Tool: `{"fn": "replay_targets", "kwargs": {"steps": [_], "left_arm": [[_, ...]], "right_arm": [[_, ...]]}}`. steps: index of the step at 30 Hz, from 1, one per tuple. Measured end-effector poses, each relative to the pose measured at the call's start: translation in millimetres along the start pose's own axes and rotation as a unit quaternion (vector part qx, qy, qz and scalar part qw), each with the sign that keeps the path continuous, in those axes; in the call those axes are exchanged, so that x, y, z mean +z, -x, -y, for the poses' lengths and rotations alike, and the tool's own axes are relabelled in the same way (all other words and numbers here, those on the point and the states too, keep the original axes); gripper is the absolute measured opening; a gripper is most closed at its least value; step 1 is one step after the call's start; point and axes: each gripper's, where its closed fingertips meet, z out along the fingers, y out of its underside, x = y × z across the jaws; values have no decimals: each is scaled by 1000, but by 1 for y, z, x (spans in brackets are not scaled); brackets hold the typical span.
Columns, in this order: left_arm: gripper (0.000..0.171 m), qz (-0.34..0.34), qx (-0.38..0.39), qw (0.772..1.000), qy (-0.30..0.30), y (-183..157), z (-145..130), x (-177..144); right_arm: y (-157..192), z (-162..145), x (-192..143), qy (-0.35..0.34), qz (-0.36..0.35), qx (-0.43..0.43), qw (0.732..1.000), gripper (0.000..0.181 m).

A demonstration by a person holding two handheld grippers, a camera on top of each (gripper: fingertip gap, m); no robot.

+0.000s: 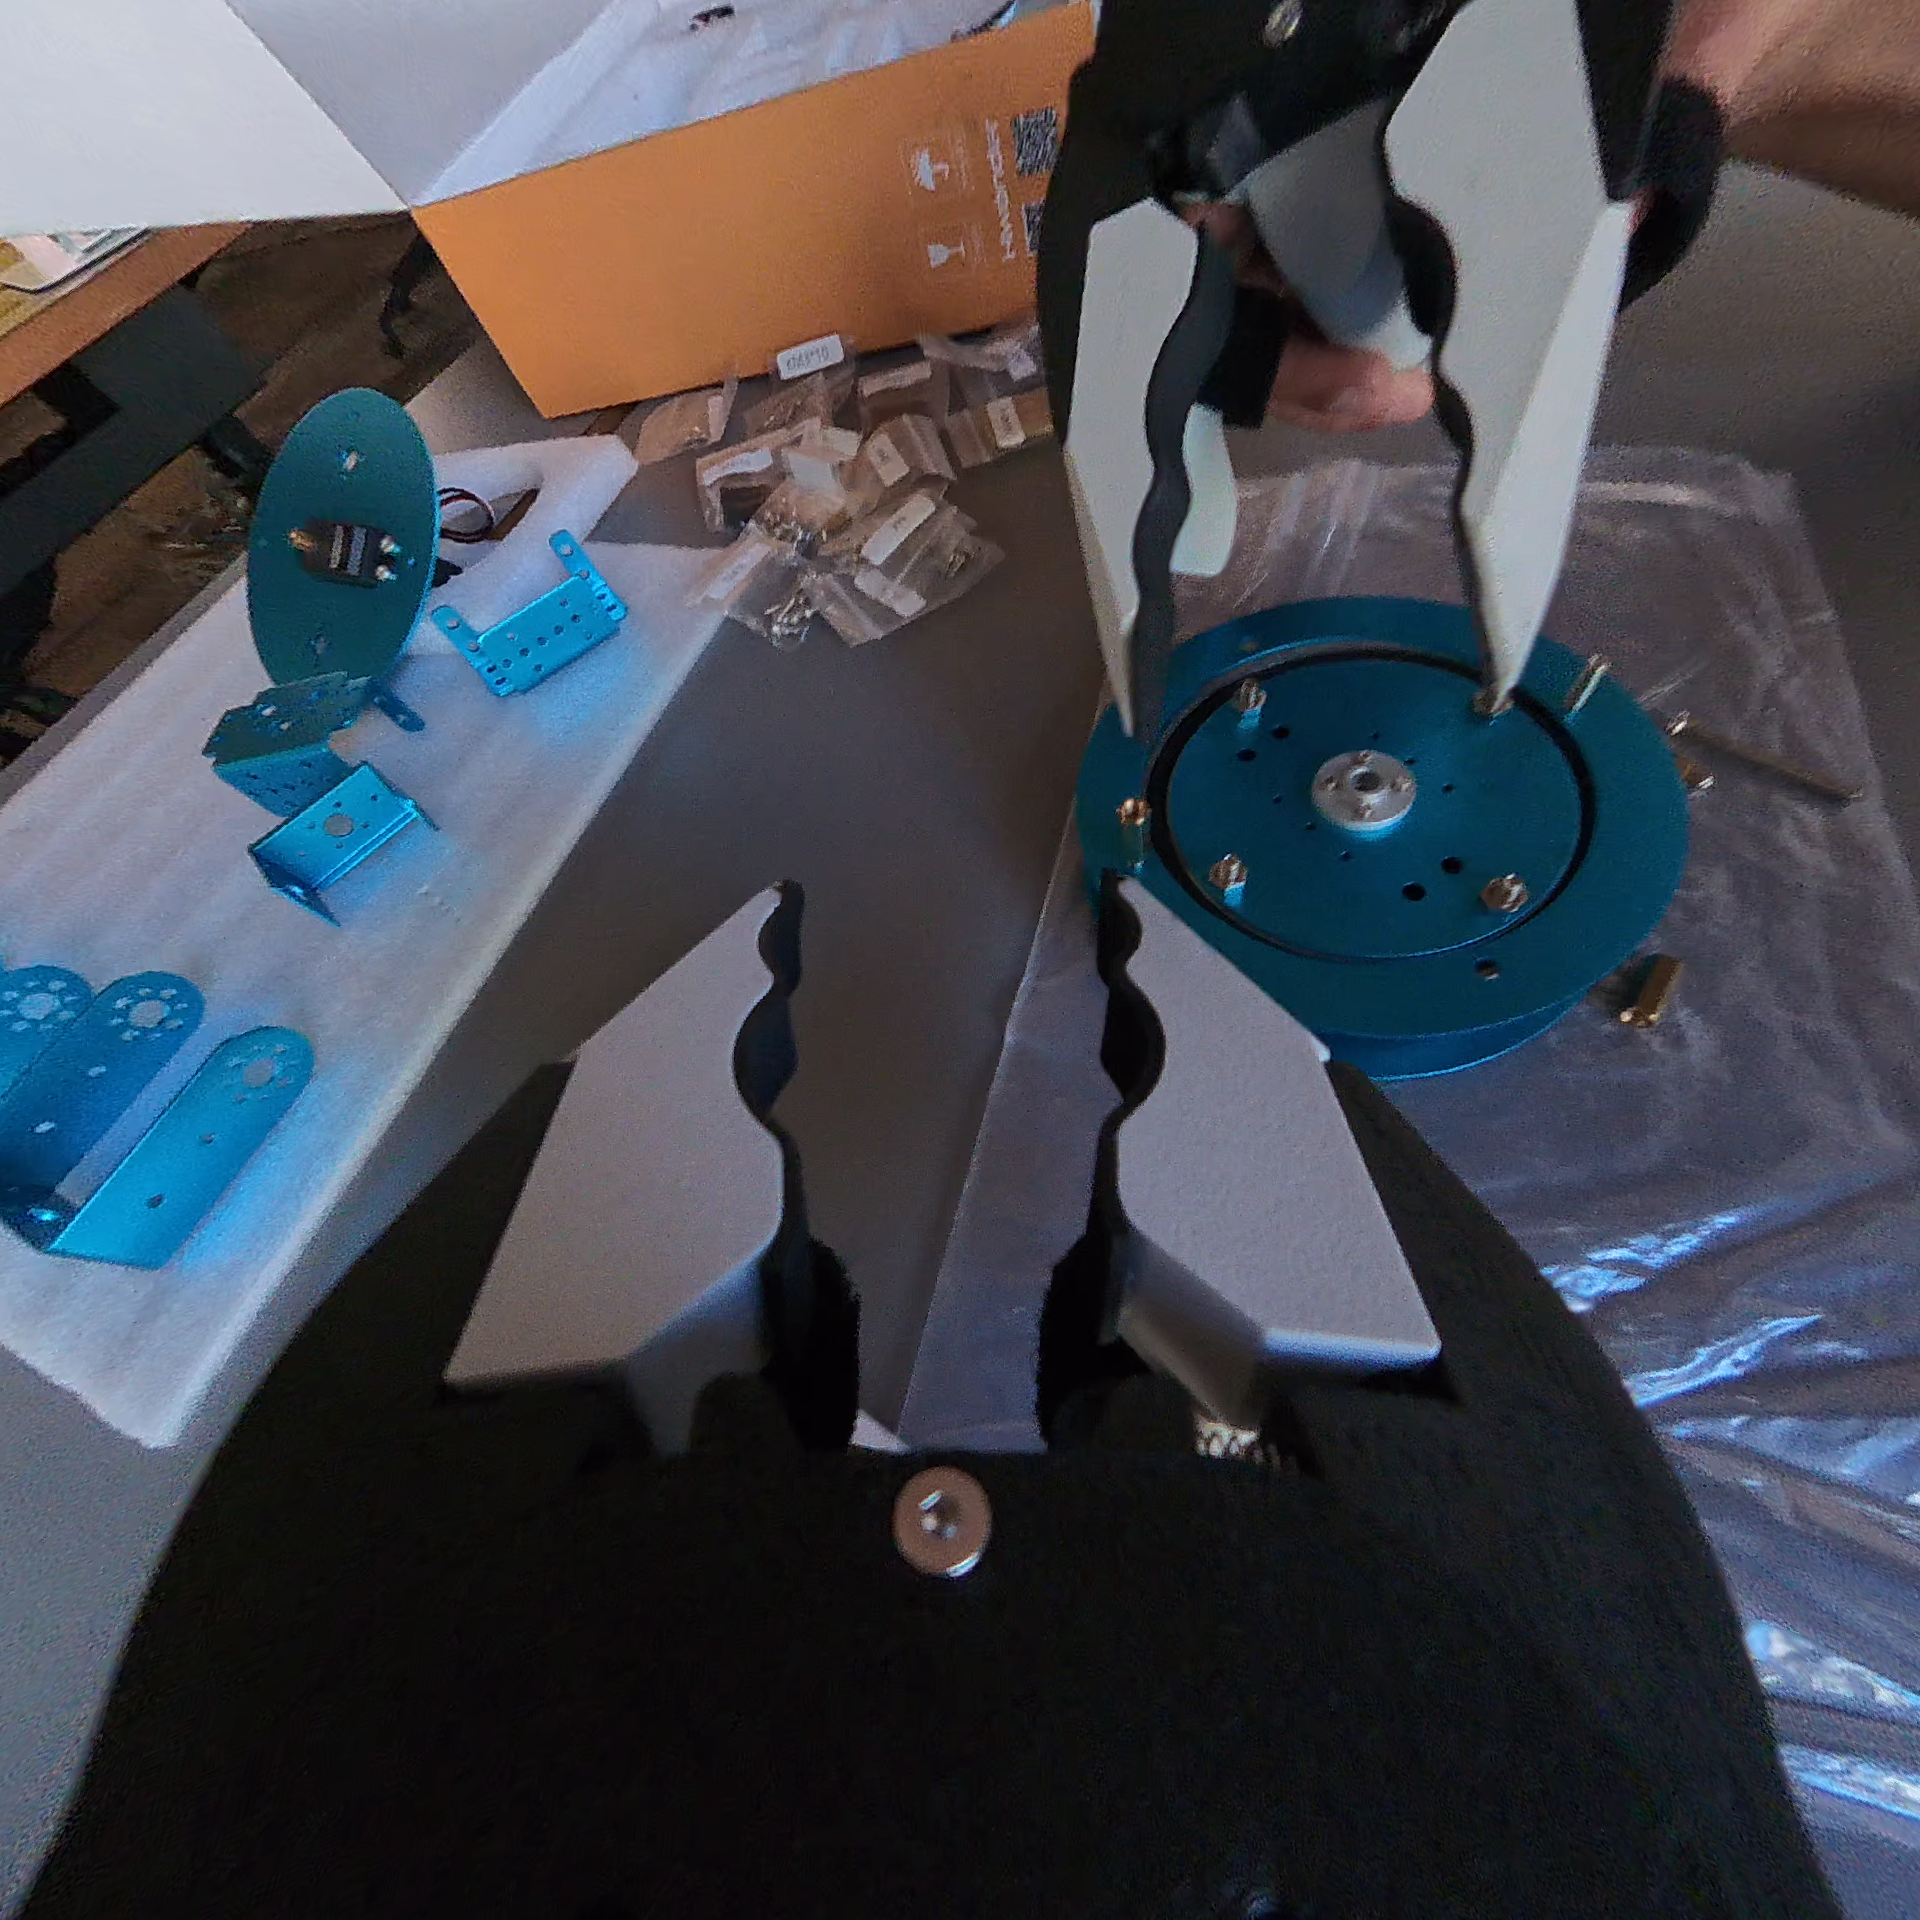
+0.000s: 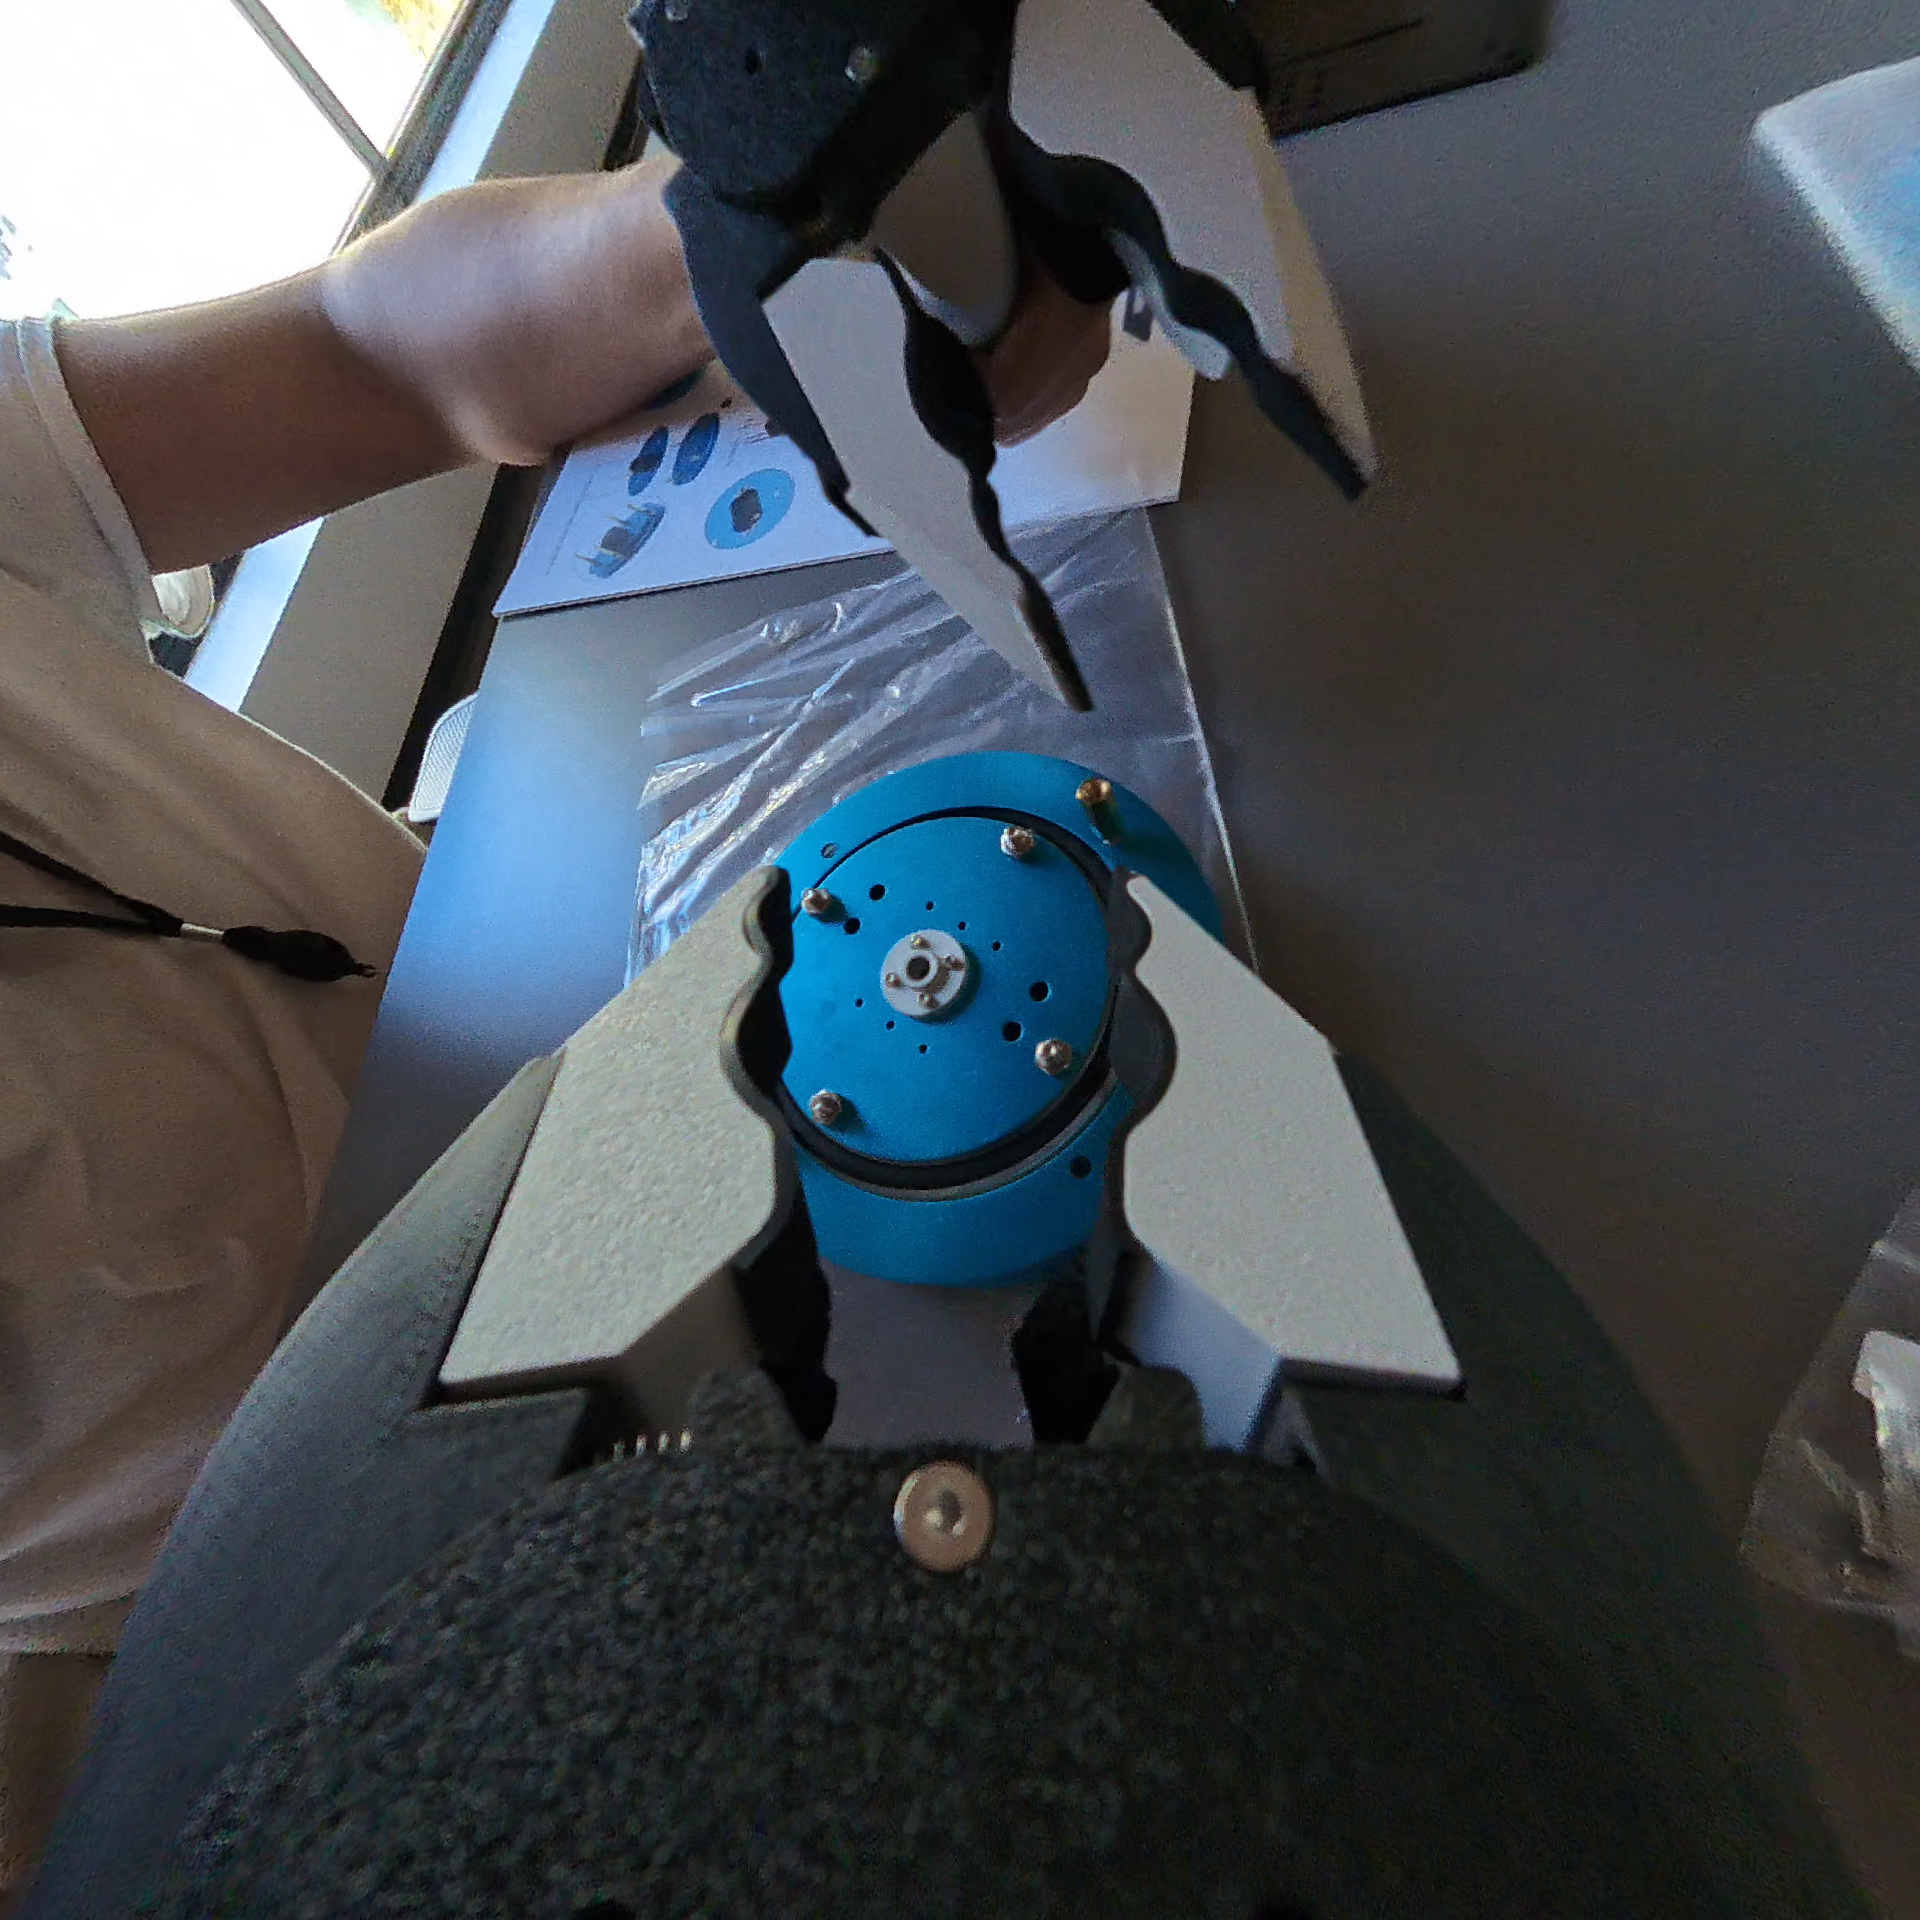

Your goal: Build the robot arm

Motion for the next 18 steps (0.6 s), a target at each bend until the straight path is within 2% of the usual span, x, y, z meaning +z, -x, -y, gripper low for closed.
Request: {"fn": "replay_targets", "kwargs": {"steps": [5, 9, 13, 18], "left_arm": [[57, -14, 25, 1000, -4, -20, 11, 17], [57, 14, 53, 998, 26, -16, -1, 26], [56, 16, 30, 999, 27, -3, -7, 14], [55, -28, 0, 999, 18, -16, -7, -5]], "right_arm": [[-2, 10, 14, -4, 15, 1, 1000, 67], [4, 9, 22, 7, 27, 3, 1000, 68], [12, 0, 7, 7, 33, 12, 999, 61], [6, -7, -29, -27, -18, 4, 999, 64]]}}
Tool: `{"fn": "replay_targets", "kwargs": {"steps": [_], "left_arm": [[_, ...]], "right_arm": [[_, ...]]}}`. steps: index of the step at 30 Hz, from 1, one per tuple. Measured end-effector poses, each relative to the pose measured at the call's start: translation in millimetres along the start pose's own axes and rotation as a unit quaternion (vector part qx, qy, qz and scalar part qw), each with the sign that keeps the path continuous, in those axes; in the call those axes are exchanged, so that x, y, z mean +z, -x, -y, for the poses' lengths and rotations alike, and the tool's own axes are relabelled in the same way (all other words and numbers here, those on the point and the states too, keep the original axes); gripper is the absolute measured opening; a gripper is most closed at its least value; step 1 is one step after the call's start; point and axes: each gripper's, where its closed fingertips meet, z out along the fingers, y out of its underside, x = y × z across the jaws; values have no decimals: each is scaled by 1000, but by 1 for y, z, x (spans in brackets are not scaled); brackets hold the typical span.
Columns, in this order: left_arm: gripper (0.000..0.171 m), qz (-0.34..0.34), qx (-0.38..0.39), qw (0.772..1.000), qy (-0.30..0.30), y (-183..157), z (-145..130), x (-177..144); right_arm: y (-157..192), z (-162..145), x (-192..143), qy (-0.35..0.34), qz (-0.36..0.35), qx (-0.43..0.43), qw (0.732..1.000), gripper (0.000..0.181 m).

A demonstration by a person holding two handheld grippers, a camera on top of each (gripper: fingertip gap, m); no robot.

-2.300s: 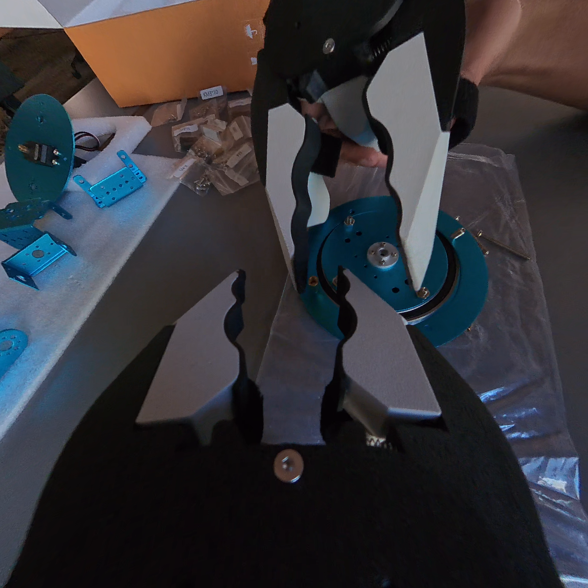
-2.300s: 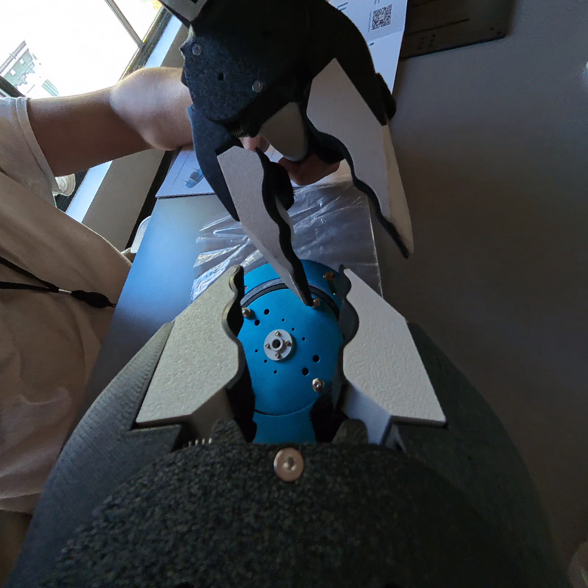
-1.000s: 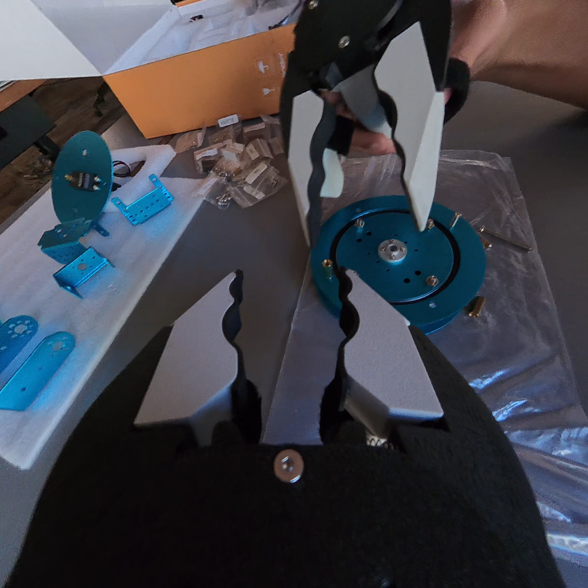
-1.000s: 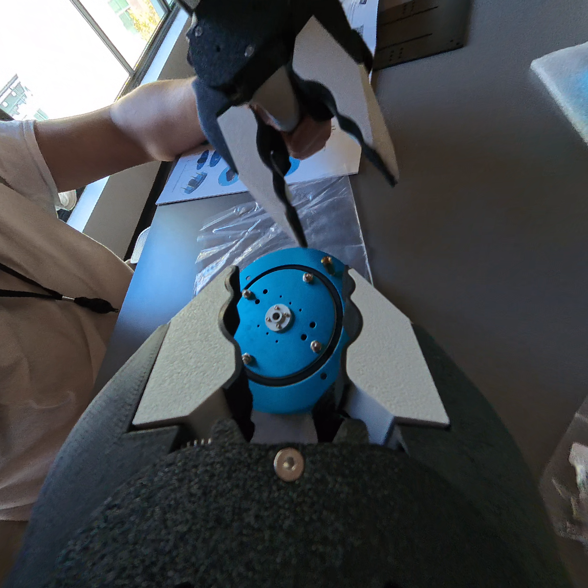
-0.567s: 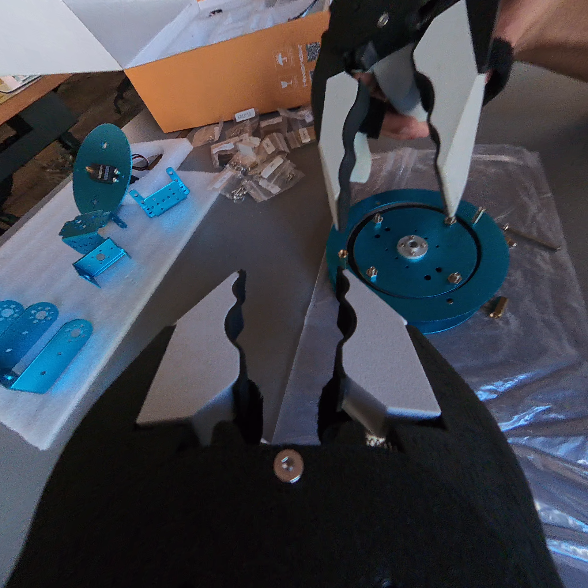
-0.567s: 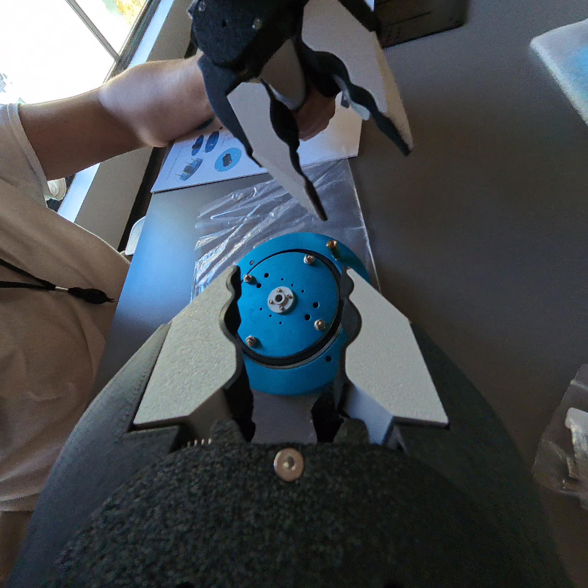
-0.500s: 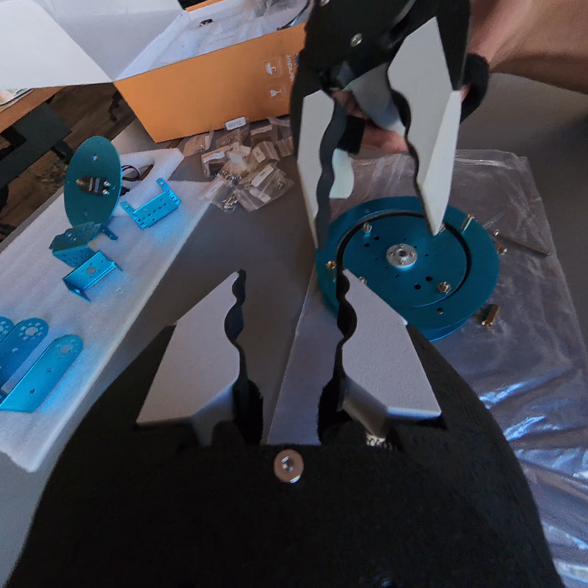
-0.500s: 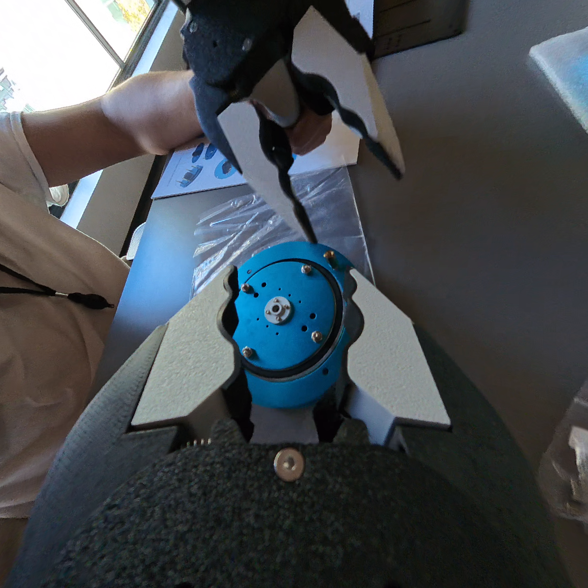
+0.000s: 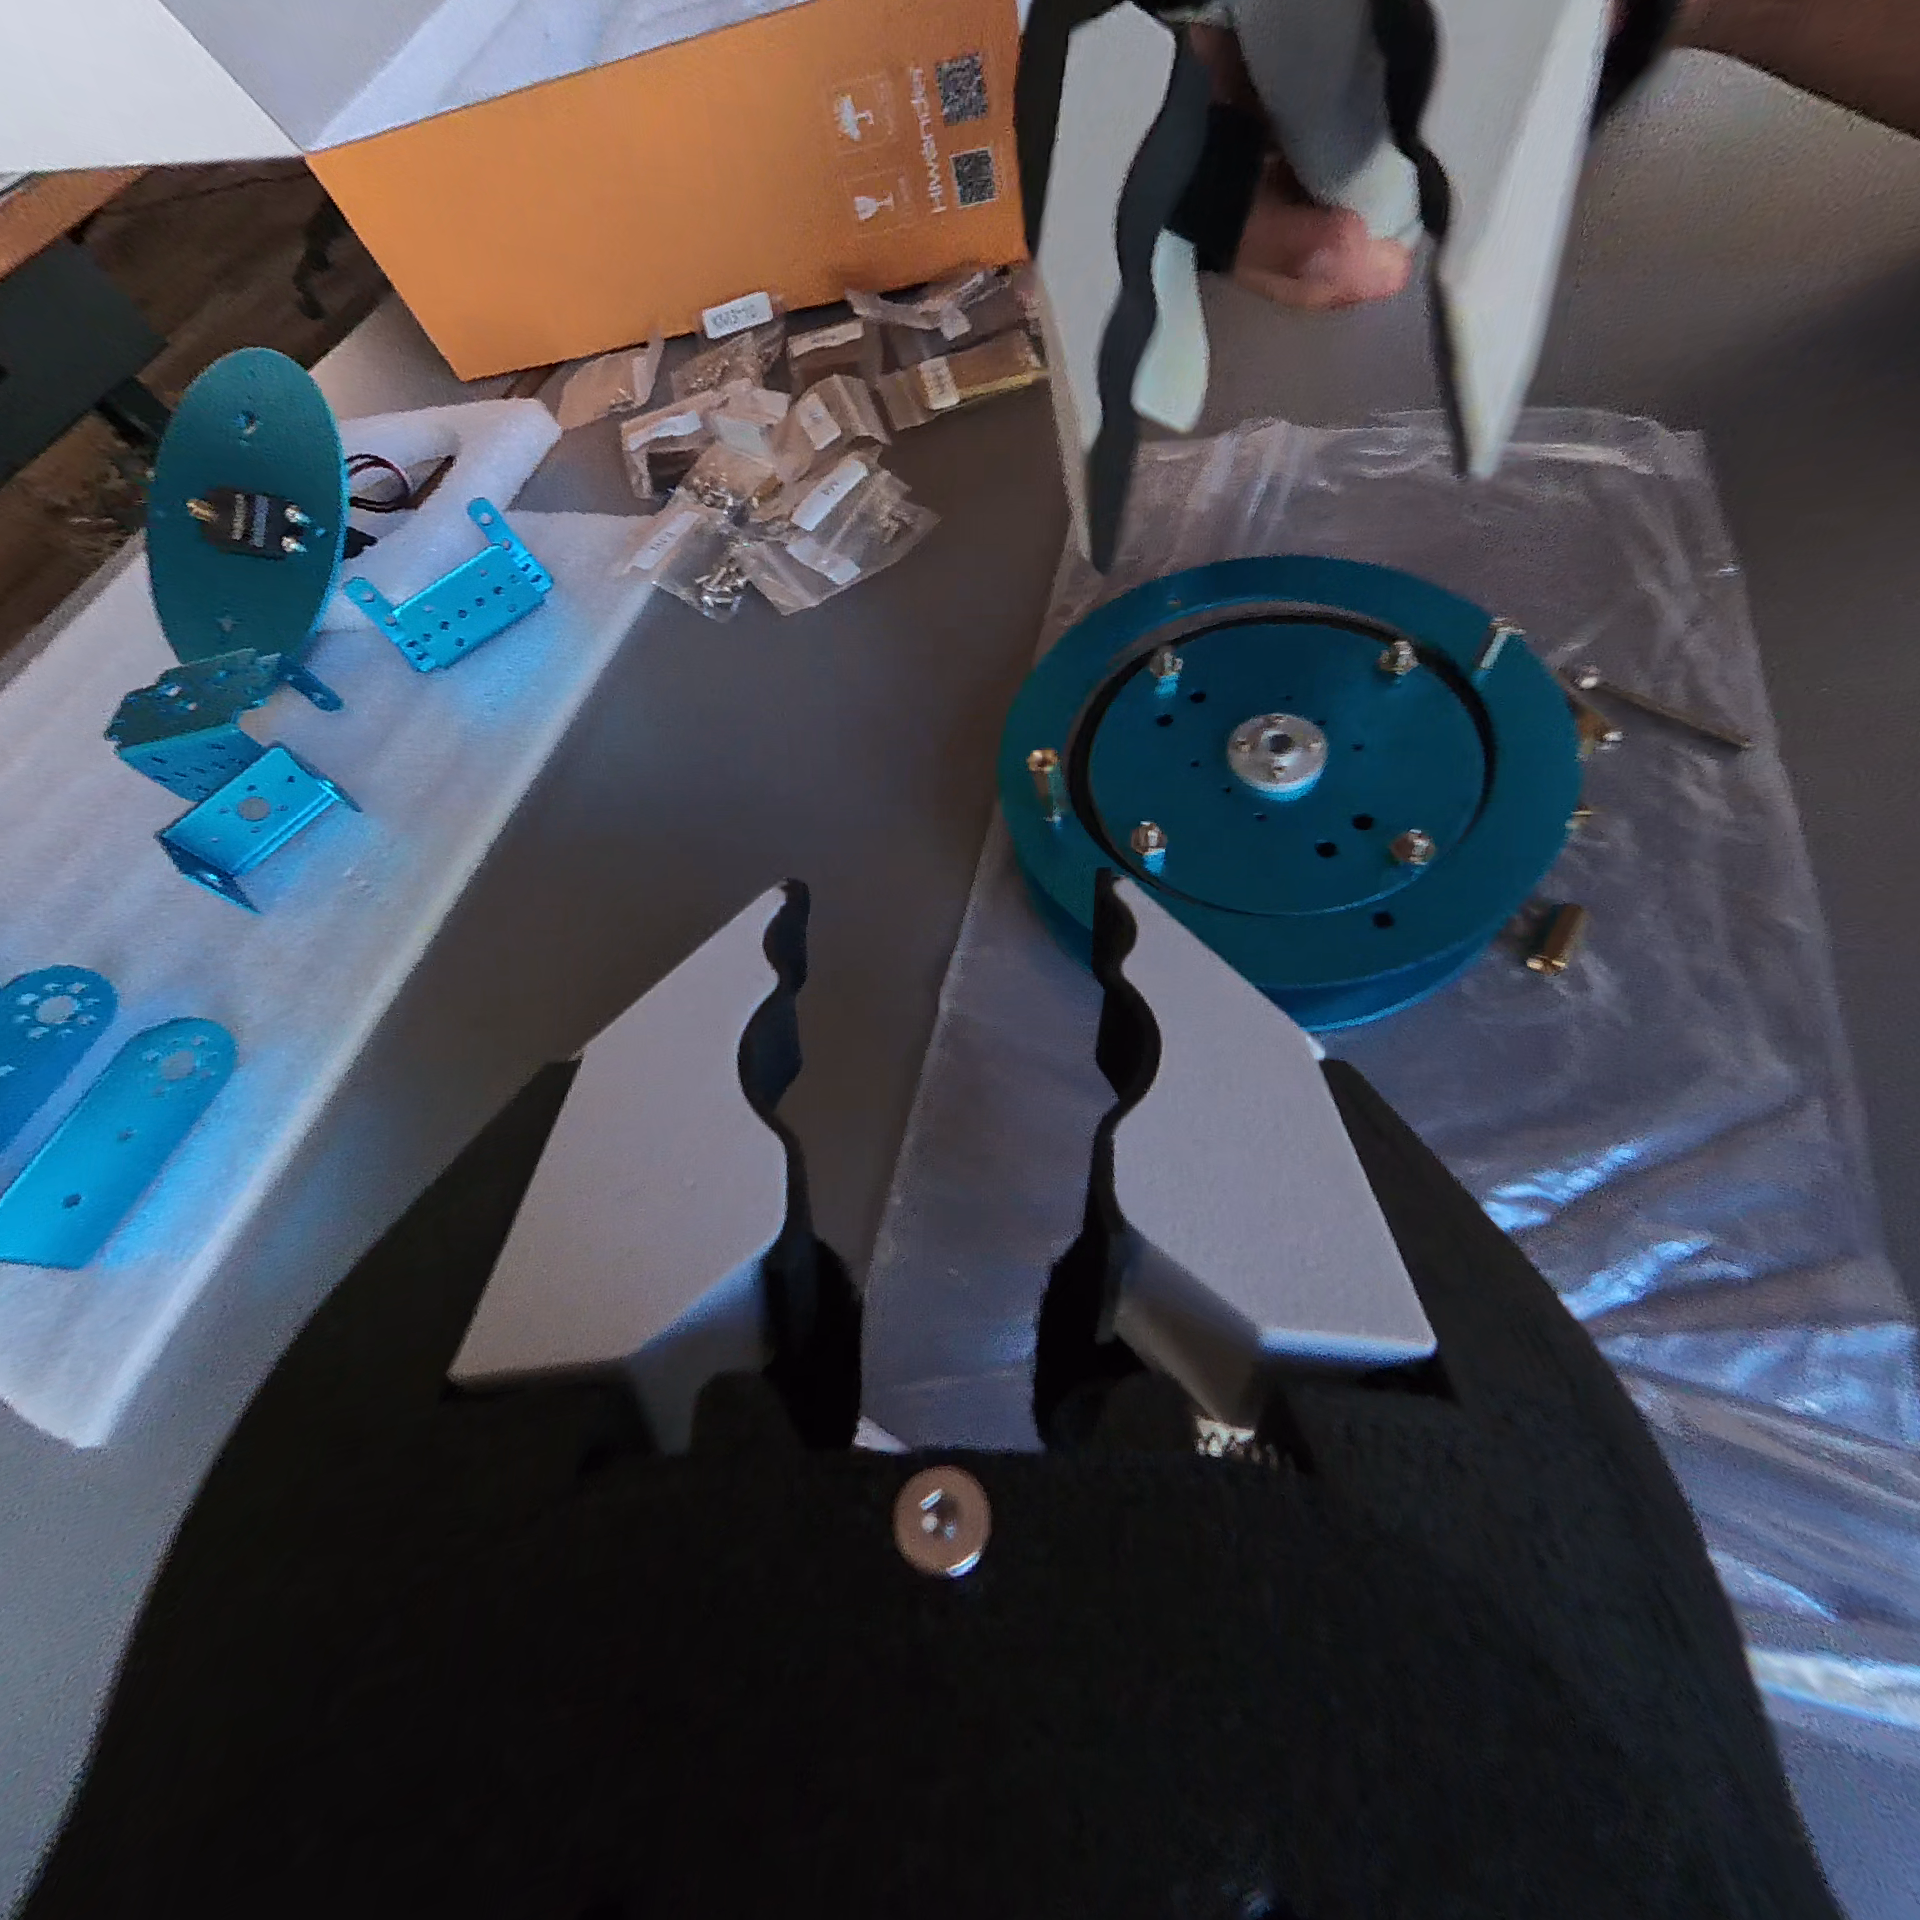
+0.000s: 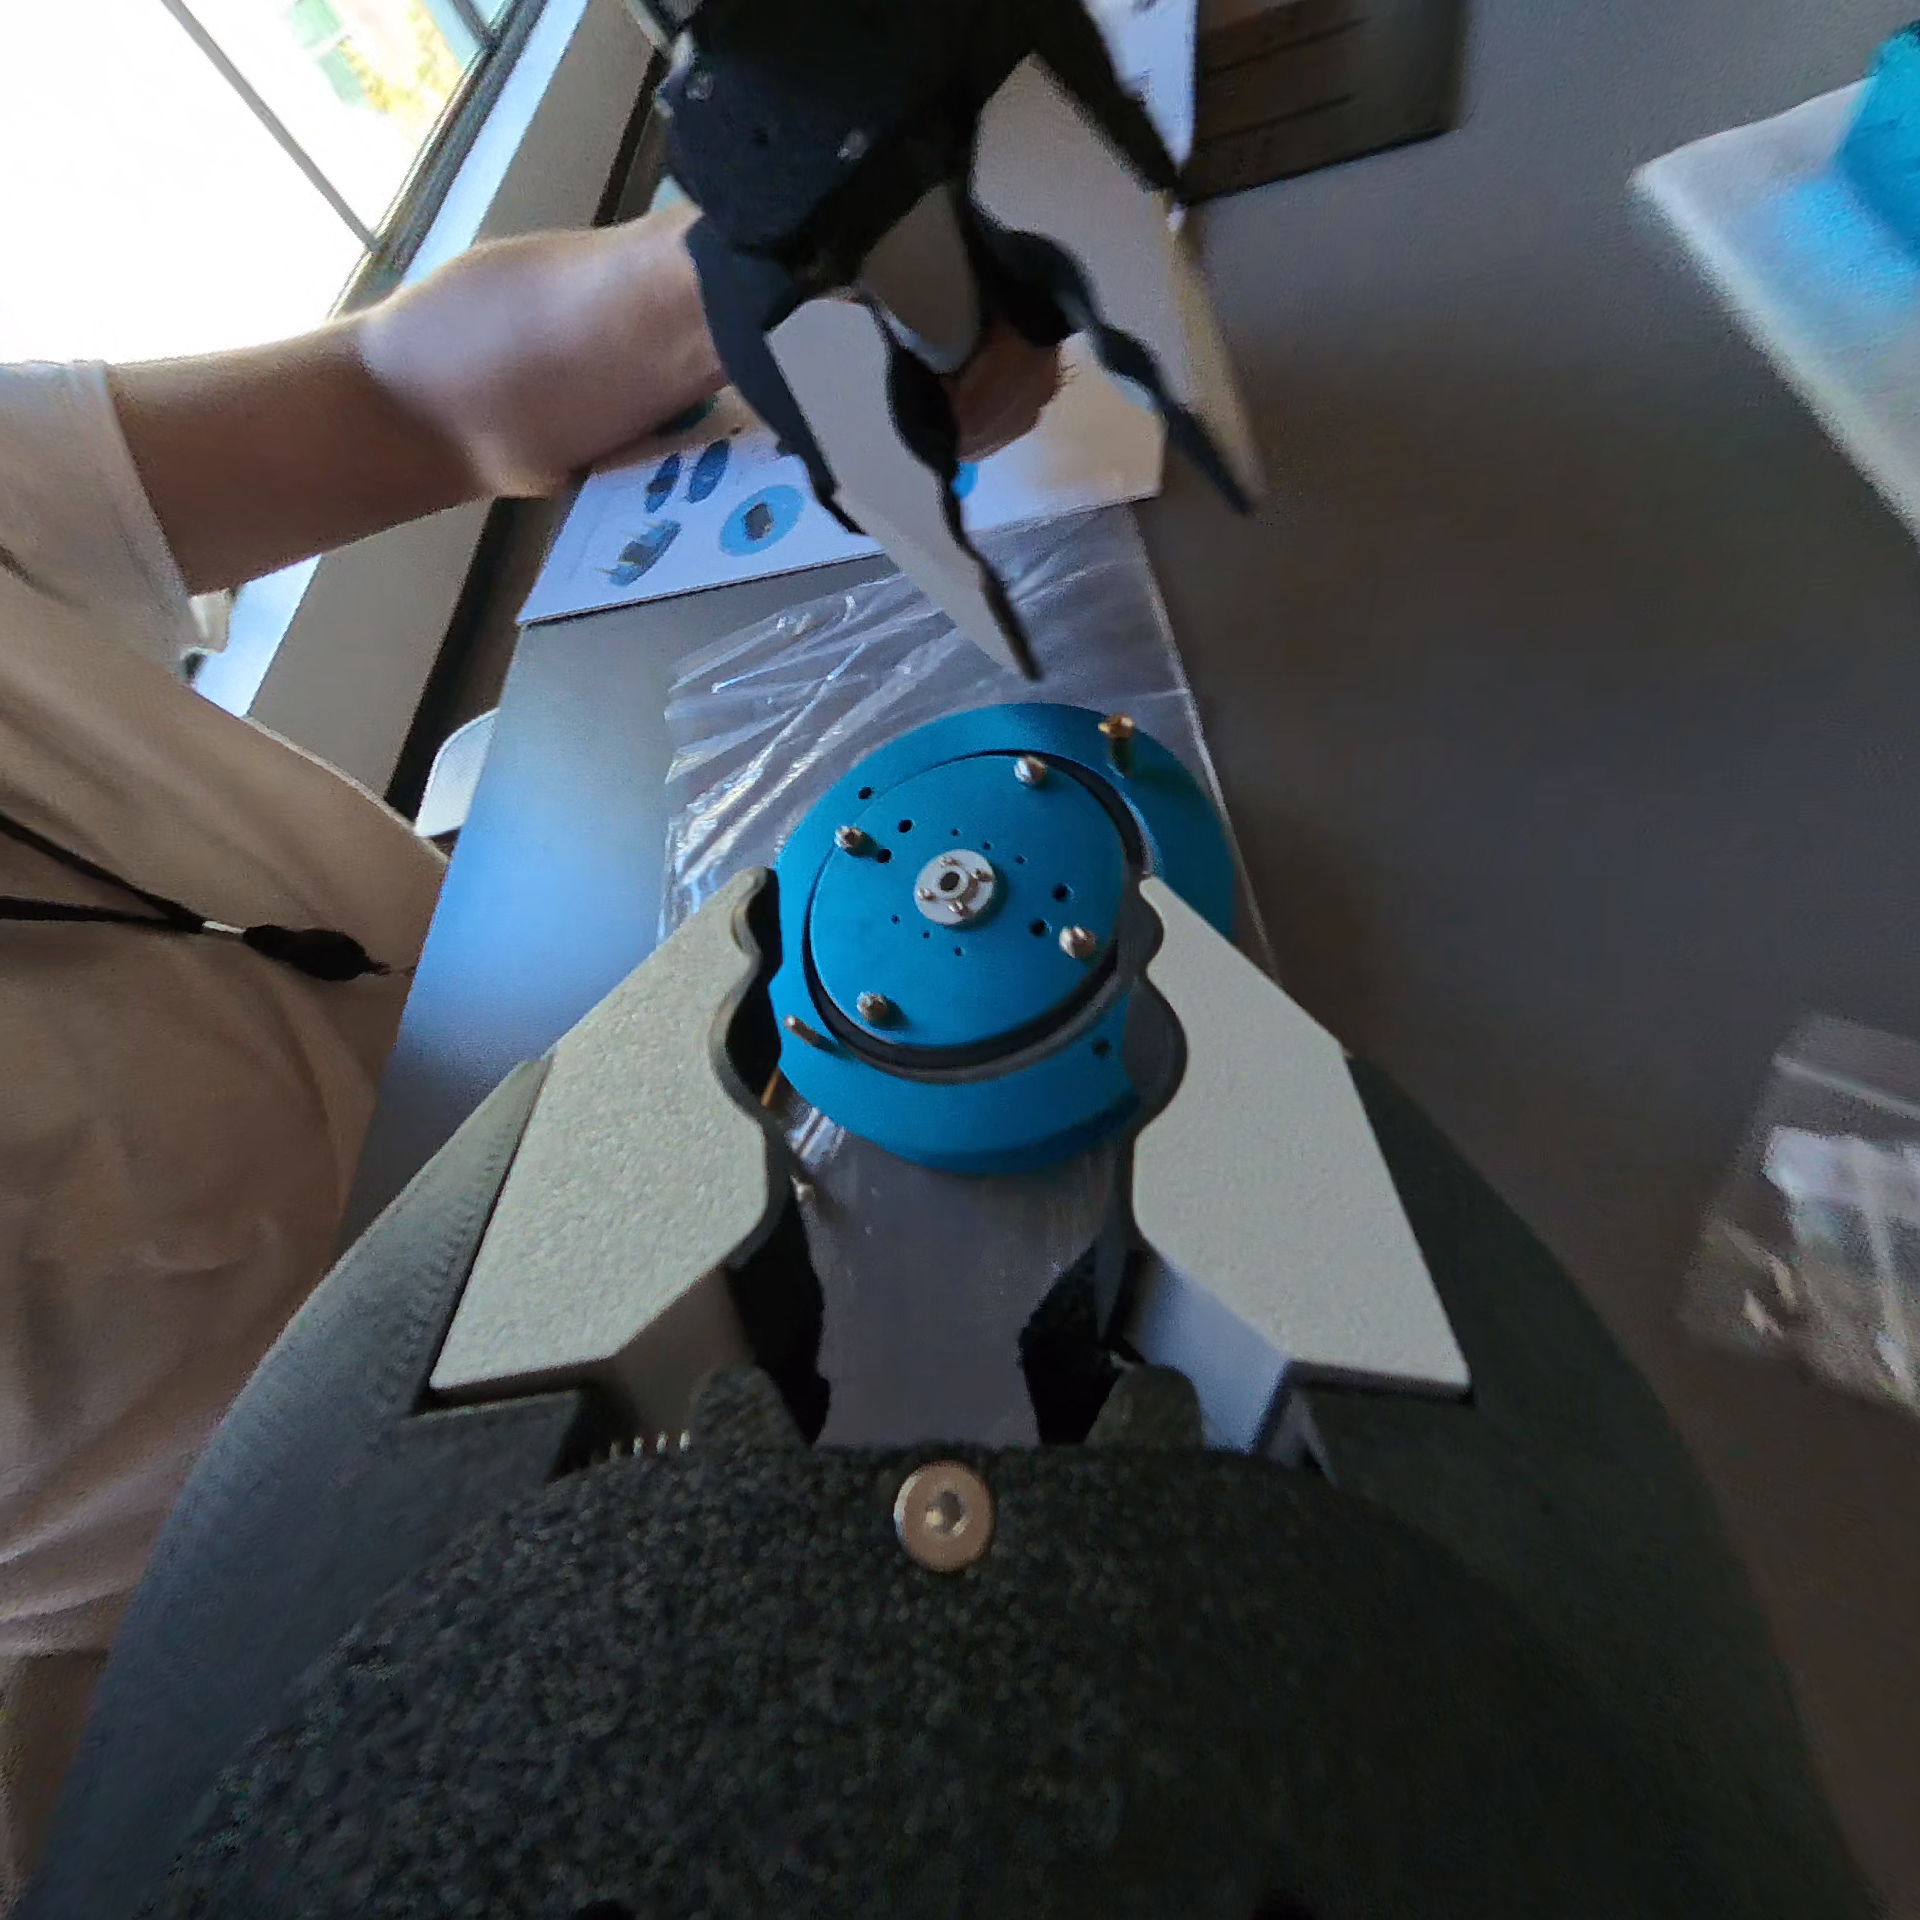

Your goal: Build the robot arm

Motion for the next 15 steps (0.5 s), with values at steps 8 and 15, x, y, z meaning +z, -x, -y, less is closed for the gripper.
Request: {"fn": "replay_targets", "kwargs": {"steps": [8, 15], "left_arm": [[55, -146, -73, 987, 6, -48, -4, -22], [55, -172, -103, 979, 32, -56, -11, -16]], "right_arm": [[6, -47, -8, 33, -34, -23, 999, 81], [-1, -53, -4, 55, -27, -7, 998, 88]]}}
